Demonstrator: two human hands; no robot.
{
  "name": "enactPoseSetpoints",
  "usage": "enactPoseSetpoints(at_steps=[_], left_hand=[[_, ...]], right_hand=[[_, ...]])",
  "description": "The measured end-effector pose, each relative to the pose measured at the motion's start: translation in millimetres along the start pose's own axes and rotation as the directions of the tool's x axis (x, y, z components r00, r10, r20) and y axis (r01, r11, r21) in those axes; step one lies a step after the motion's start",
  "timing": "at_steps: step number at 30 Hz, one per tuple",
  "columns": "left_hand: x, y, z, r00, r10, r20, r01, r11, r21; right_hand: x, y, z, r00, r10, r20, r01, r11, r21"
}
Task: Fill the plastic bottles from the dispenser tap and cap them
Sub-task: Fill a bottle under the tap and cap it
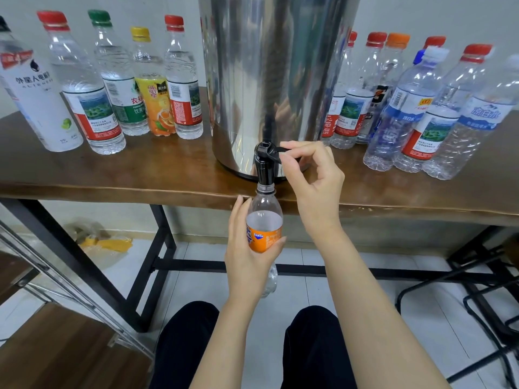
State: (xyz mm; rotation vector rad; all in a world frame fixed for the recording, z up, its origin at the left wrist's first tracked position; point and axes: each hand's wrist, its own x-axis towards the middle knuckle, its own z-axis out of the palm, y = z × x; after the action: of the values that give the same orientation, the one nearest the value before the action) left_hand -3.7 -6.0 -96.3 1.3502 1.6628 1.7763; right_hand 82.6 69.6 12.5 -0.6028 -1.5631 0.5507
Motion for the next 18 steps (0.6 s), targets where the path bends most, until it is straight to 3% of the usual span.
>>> enactPoseSetpoints(at_steps=[18], left_hand=[[0.6,0.1,-1.5,1.000,0.025,0.001,-0.025,1.000,0.018]], right_hand=[[-0.8,-0.8,-0.1,1.000,0.014,0.004,-0.014,1.000,0.014]])
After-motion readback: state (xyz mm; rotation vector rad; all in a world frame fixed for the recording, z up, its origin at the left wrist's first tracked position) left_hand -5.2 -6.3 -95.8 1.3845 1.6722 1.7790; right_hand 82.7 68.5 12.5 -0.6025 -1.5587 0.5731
